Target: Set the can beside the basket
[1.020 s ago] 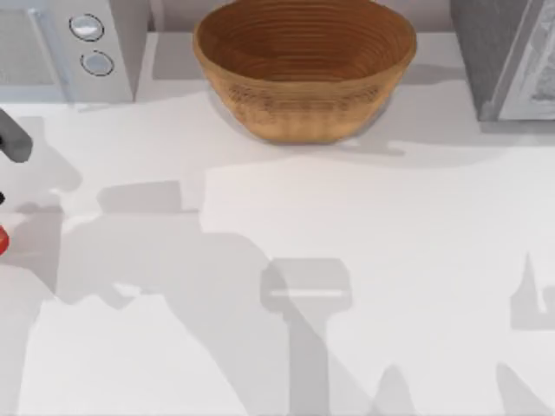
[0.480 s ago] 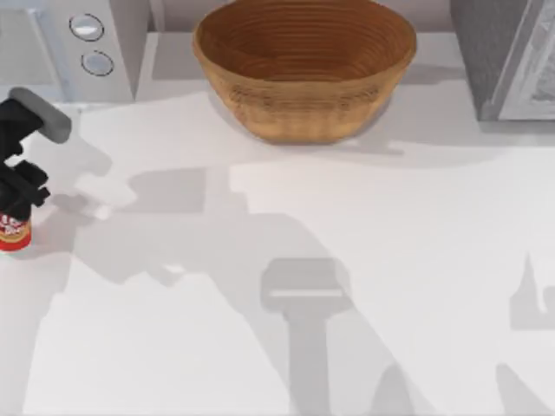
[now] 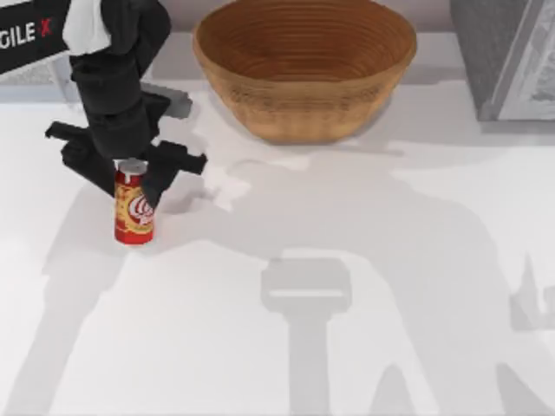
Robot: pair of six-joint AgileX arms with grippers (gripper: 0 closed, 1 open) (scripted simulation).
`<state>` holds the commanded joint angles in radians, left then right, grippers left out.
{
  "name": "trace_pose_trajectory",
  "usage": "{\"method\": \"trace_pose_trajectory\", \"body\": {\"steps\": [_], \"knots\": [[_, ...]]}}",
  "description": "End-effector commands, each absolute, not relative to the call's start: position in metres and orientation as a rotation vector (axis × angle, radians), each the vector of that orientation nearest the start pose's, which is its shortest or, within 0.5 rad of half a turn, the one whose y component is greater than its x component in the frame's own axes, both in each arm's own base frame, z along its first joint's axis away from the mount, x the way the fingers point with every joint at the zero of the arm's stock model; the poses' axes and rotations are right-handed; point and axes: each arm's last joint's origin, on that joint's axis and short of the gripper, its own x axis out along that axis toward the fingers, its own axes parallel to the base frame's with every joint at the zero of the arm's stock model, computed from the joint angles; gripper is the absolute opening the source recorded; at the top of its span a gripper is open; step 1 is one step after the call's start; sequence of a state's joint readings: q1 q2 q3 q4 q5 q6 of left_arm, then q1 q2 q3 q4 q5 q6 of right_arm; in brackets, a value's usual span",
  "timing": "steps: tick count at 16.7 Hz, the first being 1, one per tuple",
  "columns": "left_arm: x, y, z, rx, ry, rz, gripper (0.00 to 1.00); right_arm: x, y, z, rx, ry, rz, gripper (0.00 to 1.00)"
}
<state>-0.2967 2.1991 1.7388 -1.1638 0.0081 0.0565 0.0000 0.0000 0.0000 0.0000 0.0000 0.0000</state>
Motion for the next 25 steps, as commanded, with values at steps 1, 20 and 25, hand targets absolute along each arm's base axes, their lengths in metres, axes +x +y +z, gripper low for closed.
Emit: {"method": "trace_pose_trajectory", "body": {"steps": [1, 20, 25], "knots": [[0.402, -0.139, 0.16, 0.234, 1.615, -0.228, 0.0, 0.106, -0.001, 0.16, 0.0, 0.0, 0.0, 1.0], [0.363, -0.255, 0.174, 0.014, 1.574, -0.017, 0.0, 0.106, -0.001, 0.16, 0.0, 0.0, 0.0, 1.0], [0.363, -0.255, 0.172, 0.014, 1.574, -0.017, 0.0, 0.106, -0.001, 0.16, 0.0, 0.0, 0.0, 1.0]]}}
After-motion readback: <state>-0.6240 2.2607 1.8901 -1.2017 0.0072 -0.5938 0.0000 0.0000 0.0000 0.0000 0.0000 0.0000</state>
